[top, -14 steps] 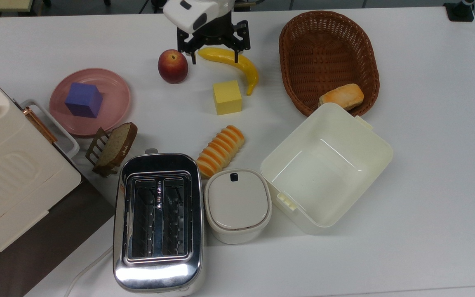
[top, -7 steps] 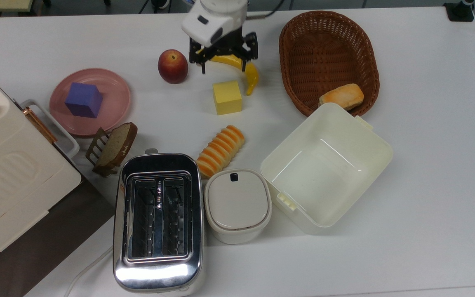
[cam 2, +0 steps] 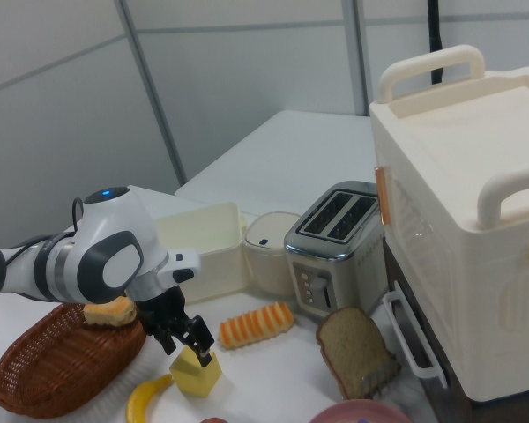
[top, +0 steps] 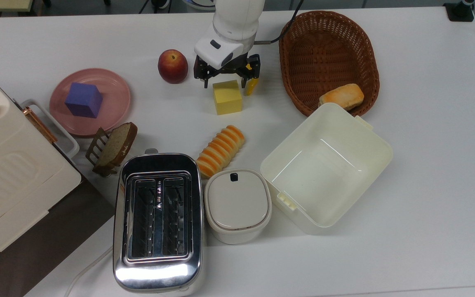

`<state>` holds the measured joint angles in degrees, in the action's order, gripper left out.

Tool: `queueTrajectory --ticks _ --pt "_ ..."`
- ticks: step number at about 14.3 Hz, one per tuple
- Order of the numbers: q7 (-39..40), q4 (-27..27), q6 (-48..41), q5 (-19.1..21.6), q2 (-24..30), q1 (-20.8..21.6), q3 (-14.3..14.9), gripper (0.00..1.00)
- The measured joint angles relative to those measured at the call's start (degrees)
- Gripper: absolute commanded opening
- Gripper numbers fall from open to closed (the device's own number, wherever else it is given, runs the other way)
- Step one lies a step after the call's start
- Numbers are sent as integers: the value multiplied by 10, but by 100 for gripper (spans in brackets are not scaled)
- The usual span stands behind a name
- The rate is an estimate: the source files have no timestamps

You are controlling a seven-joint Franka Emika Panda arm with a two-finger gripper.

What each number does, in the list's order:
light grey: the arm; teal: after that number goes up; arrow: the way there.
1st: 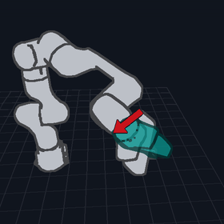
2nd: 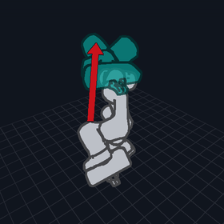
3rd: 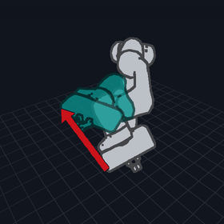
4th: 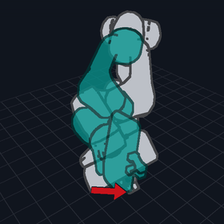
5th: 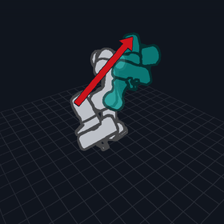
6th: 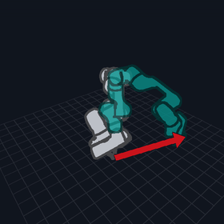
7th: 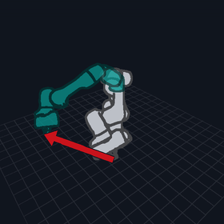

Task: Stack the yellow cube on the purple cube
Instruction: 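Lower the gripper around the yellow cube and close it, then lift the yellow cube off the table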

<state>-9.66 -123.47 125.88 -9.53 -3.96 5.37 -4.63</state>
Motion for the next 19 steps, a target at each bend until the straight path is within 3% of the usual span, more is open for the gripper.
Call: queueTrajectory --ticks 14,15,16,17,19 --pt "-11 0 23 -24 -31 9 0 98" --pt "-14 0 29 -29 -37 9 0 74" --pt "-18 0 31 -34 -40 9 0 28" --pt "-21 0 31 -43 -42 9 0 17" --pt "-40 1 31 -48 -42 9 0 17"
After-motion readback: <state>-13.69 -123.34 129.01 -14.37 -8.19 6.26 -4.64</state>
